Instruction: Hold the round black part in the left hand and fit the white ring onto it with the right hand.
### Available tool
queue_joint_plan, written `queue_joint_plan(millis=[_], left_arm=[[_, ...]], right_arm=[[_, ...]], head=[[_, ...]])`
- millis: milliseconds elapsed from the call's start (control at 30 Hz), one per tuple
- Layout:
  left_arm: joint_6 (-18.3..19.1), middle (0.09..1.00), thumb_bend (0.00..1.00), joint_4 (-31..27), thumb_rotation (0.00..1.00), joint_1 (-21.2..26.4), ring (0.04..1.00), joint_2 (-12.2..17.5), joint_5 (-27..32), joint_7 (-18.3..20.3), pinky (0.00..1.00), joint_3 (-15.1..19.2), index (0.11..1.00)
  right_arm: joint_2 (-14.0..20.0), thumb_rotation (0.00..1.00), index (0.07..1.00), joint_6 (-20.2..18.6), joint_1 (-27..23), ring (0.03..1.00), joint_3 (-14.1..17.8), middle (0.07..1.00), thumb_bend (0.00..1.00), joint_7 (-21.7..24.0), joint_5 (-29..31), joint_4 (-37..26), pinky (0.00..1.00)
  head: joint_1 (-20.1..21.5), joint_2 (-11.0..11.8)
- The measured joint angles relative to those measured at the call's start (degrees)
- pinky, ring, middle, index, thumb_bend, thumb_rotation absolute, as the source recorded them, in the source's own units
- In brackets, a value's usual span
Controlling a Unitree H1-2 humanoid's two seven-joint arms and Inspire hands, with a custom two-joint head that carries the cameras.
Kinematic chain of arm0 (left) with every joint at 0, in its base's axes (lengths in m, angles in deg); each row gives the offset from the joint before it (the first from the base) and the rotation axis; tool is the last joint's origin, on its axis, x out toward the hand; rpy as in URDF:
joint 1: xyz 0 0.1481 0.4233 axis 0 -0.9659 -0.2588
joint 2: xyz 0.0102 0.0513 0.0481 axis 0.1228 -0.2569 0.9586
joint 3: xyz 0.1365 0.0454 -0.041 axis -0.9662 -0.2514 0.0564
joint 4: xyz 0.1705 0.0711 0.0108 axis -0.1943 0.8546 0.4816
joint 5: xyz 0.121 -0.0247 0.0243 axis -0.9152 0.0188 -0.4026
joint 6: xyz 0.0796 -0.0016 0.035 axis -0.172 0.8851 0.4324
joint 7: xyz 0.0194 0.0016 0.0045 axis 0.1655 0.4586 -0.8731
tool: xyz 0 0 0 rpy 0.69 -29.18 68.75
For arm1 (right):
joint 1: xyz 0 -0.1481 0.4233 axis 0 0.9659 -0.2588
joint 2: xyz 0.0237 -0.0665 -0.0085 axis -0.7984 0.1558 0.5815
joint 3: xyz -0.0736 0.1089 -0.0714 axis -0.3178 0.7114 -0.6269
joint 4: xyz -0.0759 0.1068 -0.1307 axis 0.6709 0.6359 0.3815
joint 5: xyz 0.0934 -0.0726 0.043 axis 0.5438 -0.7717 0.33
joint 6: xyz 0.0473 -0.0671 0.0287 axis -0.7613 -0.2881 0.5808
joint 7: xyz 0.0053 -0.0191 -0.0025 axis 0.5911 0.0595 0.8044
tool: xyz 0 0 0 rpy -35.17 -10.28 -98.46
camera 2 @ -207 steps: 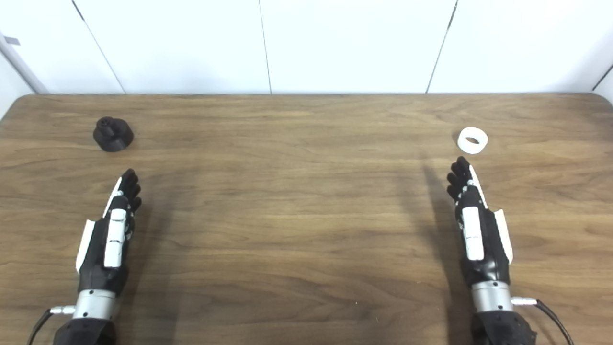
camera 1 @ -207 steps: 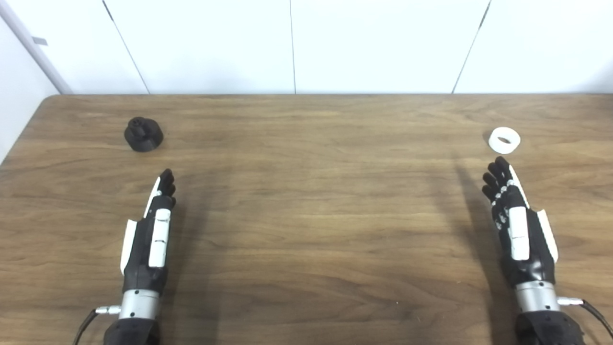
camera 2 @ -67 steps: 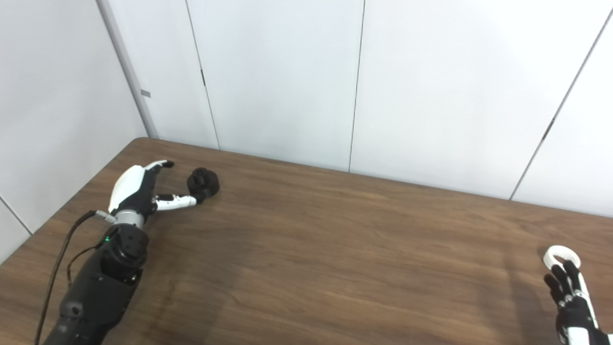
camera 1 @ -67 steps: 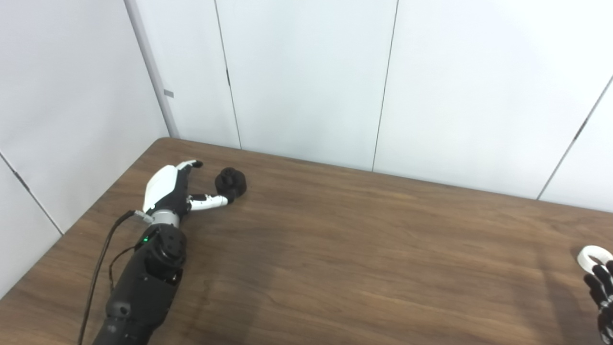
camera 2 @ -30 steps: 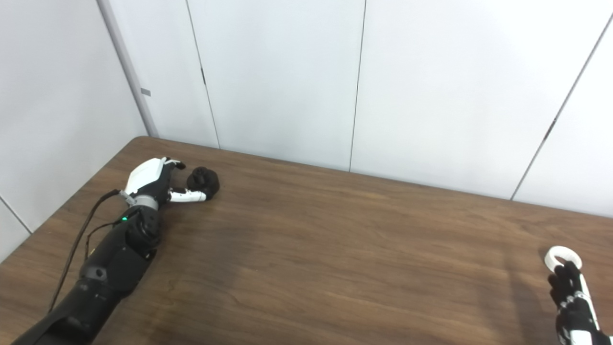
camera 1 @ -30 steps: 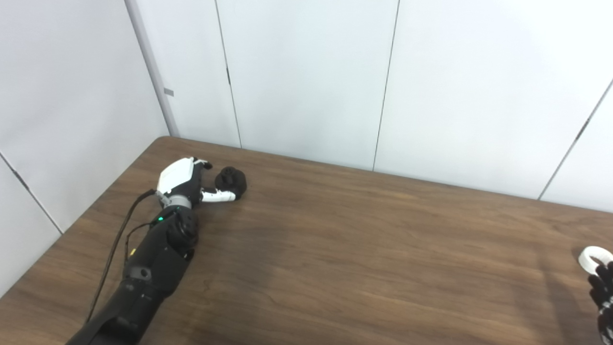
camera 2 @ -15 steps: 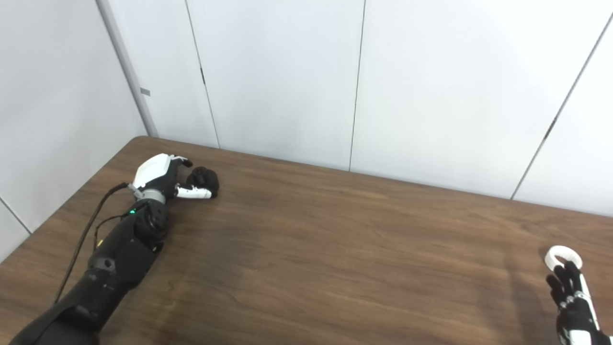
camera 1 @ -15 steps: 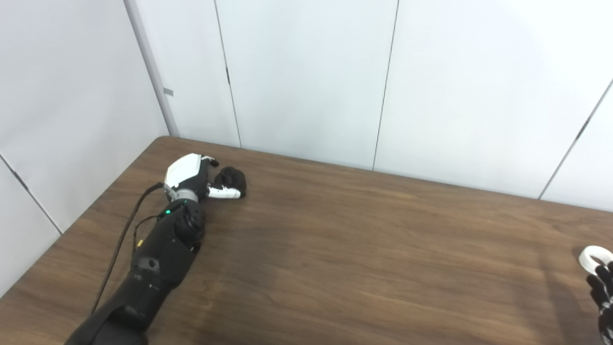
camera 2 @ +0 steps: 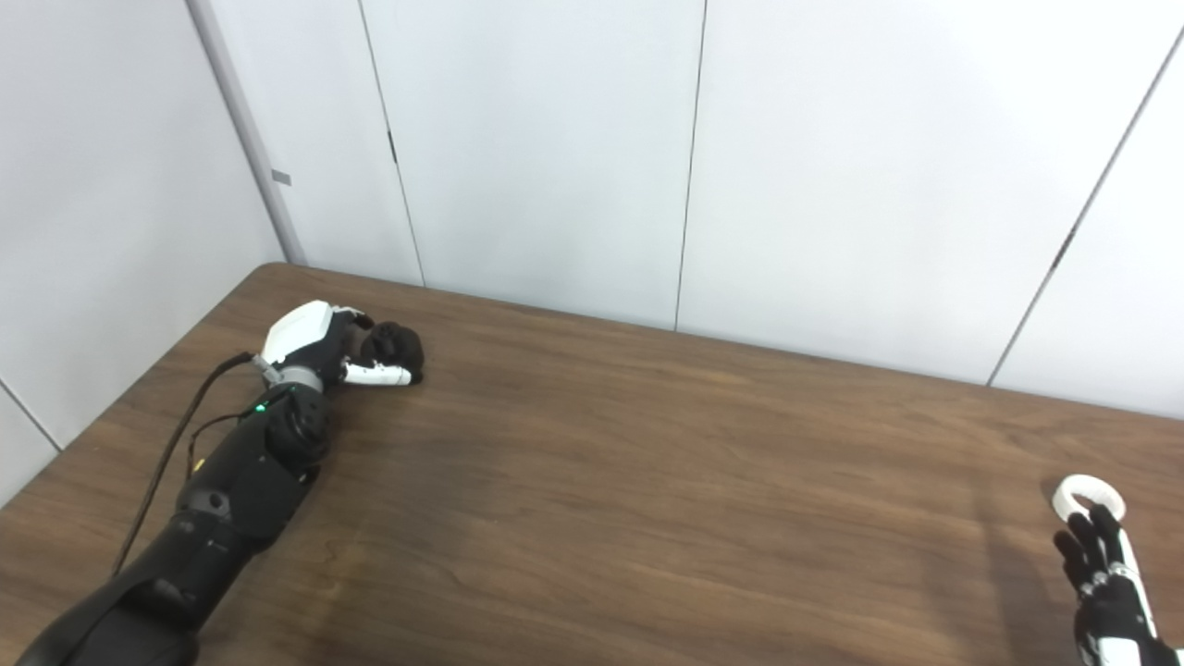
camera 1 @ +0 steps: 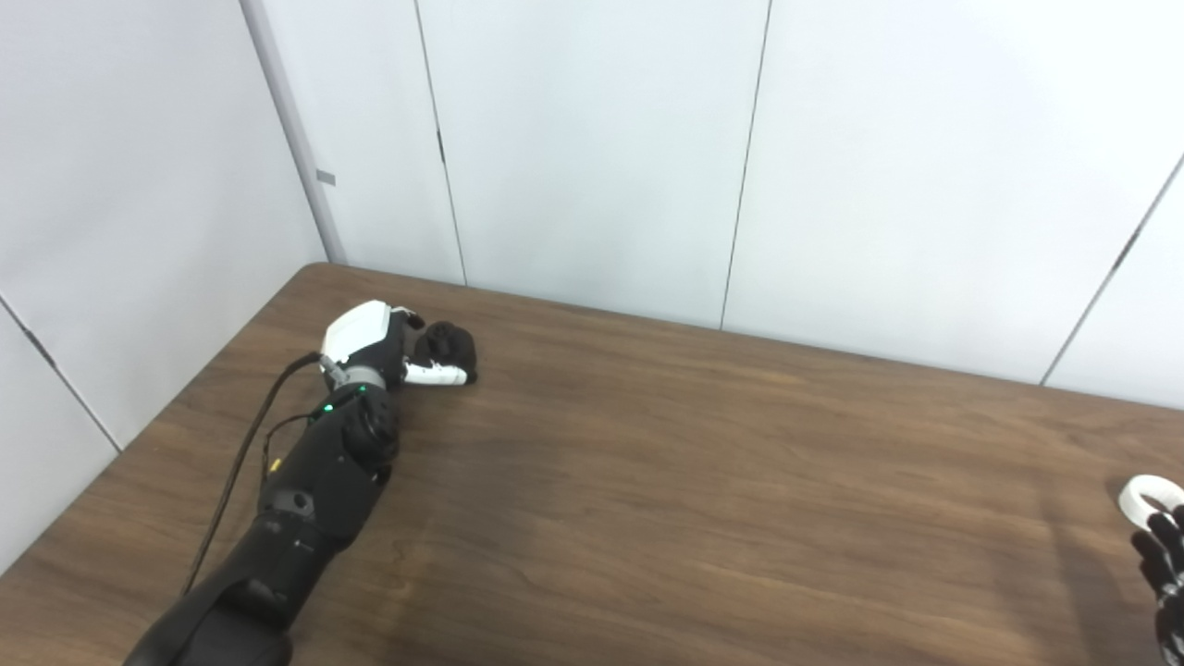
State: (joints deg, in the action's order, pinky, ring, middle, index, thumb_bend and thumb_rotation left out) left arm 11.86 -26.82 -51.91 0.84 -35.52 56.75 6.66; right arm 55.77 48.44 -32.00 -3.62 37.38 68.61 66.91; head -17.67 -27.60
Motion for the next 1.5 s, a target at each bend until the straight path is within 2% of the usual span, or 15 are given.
queue_joint_plan(millis=[867,1100,1200,1267,1400,1433,1467,1500], left_arm=[[0.09,0.918,0.87,0.02,0.30,0.38,0.985,0.02,0.87,0.04,1.00,-0.71,0.761],[-0.08,0.898,0.86,0.03,0.28,0.39,0.969,0.04,0.90,-0.02,1.00,-0.72,0.721],[-0.25,0.890,0.85,0.04,0.26,0.39,0.963,0.04,0.90,-0.24,1.00,-0.69,0.693],[-0.62,0.881,0.84,0.04,0.21,0.38,0.955,0.04,1.25,-0.47,1.00,-0.44,0.666],[-2.64,0.856,0.81,0.04,0.15,0.36,0.940,0.03,2.16,-1.35,1.00,0.15,0.623],[-2.76,0.845,0.67,0.04,0.11,0.35,0.937,0.03,2.42,-1.54,1.00,0.32,0.560],[-2.81,0.831,0.58,0.04,0.08,0.34,0.929,0.03,2.83,-1.76,1.00,0.49,0.520],[-2.85,0.815,0.56,0.08,0.07,0.33,0.919,0.03,2.98,-1.90,1.00,0.66,0.506]], right_arm=[[-0.10,1.00,1.000,0.02,0.04,0.962,0.07,0.971,0.48,-0.35,-0.45,-0.07,1.00],[-0.11,1.00,1.000,0.10,0.04,0.963,0.05,0.970,0.49,-0.77,-0.99,-0.07,1.00],[-0.12,1.00,1.000,0.18,0.04,0.965,0.05,0.969,0.47,-0.90,-1.00,-0.07,1.00],[-0.12,1.00,1.000,0.16,0.04,0.967,0.04,0.969,0.47,-0.91,-1.00,-0.07,1.00],[-0.12,1.00,1.000,0.18,0.04,0.971,0.03,0.973,0.47,-0.92,-0.96,-0.07,1.00],[-0.12,1.00,1.000,0.18,0.04,0.967,0.03,0.970,0.47,-0.93,-0.94,-0.07,1.00],[-0.12,1.00,1.000,0.18,0.04,0.965,0.02,0.968,0.46,-0.93,-0.94,-0.07,1.00],[-0.12,1.00,1.000,0.18,0.04,0.962,0.02,0.965,0.46,-0.93,-0.95,-0.07,1.00]], head=[[0.26,-0.09],[0.70,0.09],[0.70,0.09],[0.70,0.09],[0.70,0.09],[0.70,0.00],[0.70,0.00],[0.70,0.00]])
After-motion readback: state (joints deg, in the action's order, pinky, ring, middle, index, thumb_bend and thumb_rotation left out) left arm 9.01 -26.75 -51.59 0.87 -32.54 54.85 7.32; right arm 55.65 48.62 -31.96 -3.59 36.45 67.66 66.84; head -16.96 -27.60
